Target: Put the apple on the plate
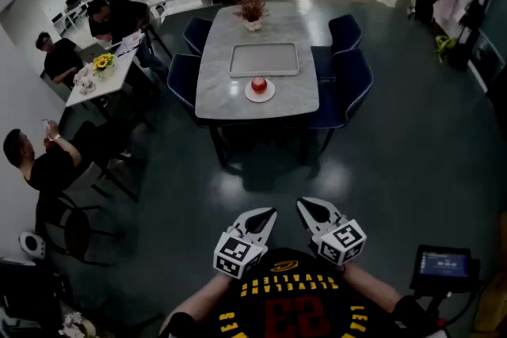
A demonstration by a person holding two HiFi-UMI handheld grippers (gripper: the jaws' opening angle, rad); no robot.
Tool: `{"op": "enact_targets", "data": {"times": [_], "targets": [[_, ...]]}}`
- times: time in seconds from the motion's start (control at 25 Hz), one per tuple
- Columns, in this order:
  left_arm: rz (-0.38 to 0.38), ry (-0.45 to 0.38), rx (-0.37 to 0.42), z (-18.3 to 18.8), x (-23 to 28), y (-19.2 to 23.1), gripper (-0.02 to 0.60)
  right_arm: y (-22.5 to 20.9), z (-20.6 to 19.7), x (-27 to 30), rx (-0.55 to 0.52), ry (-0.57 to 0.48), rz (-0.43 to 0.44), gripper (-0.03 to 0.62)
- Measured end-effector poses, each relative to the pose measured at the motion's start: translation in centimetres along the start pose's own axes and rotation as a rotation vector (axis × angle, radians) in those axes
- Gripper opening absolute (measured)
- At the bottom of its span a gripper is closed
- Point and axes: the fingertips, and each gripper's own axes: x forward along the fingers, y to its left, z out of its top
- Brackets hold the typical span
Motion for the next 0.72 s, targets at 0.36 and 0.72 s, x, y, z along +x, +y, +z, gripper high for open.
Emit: {"op": "enact_targets", "data": {"times": [0.36,0.72], "targets": [[0.021,-0.019,-0.023,0.3,0.0,0.3,0.002,0.0,1.1,-0.6,0.014,-0.071,-0.005,0.006],[0.075,-0.084,-0.108,1.9,-0.1,3.5,0.002,-0.6,-0.5,1.4,0.078,-0.025,-0.018,0.006]]}}
